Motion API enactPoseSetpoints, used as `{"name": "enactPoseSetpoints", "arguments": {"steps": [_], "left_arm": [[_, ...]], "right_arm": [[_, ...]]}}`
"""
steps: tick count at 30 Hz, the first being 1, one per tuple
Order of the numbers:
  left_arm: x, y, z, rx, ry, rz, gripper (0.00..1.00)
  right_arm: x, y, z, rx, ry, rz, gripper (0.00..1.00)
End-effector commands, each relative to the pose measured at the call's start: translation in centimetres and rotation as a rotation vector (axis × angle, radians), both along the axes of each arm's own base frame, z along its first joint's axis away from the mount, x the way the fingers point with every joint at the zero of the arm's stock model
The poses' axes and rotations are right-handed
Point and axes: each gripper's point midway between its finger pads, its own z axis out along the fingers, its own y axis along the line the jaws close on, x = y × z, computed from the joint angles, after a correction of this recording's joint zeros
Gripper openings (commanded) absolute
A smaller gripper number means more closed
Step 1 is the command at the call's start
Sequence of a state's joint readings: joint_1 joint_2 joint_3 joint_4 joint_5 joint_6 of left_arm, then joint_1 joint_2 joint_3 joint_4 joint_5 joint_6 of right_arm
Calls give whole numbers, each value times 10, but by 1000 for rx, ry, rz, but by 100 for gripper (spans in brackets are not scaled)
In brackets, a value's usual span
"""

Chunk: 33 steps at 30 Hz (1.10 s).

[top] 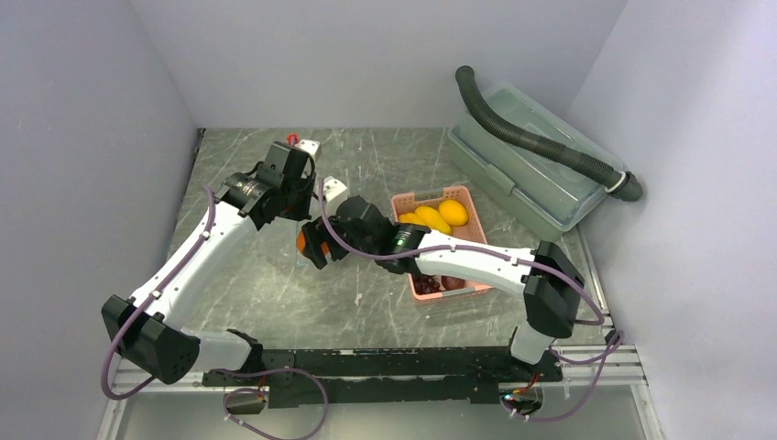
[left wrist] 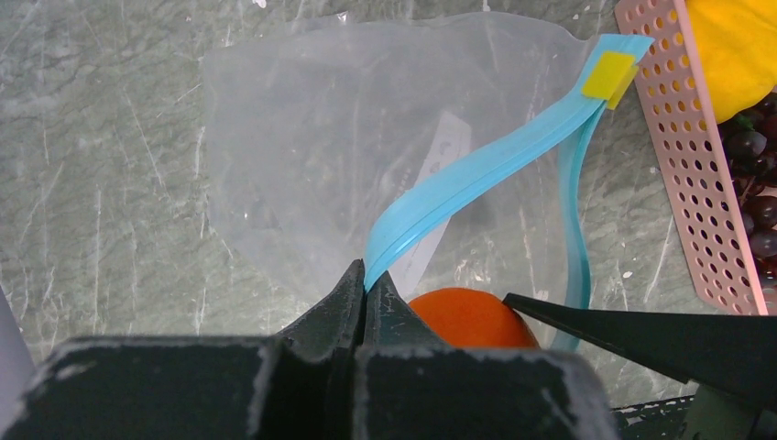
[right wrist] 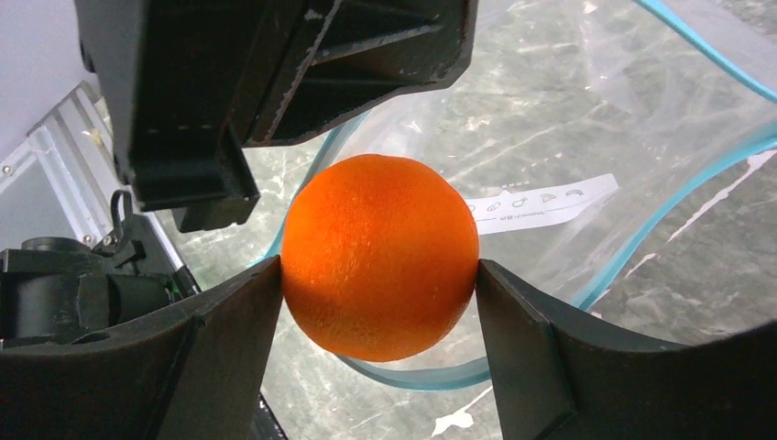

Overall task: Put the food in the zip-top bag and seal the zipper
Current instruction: Place the fake fruit in the zipper food storage bag, then pick up the fake vegetable from the bin.

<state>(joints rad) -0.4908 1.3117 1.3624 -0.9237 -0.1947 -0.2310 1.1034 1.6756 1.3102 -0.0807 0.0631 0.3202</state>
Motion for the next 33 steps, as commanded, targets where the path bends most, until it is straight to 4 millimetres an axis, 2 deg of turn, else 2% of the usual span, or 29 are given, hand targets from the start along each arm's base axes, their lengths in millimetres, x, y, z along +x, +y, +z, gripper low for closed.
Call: {"name": "enactPoseSetpoints", "arguments": {"steps": [1, 6, 14, 24, 33], "left_arm": [[3, -5, 12, -41, -48, -13, 0], [3, -5, 11, -38, -44, -14, 0], [3, -5, 10, -37, -44, -13, 0], [4, -4, 9, -32, -42, -9, 0], [4, -4, 8, -29, -39, -6, 0]], "right_arm": [[4, -4, 40, 81, -71, -29, 81], [4, -10, 47, 93, -85, -44, 86], [2, -28, 59, 106, -110, -77, 87], [6, -82, 72, 79, -178, -214, 87], [20, -134, 56, -53, -202, -416, 85]]}}
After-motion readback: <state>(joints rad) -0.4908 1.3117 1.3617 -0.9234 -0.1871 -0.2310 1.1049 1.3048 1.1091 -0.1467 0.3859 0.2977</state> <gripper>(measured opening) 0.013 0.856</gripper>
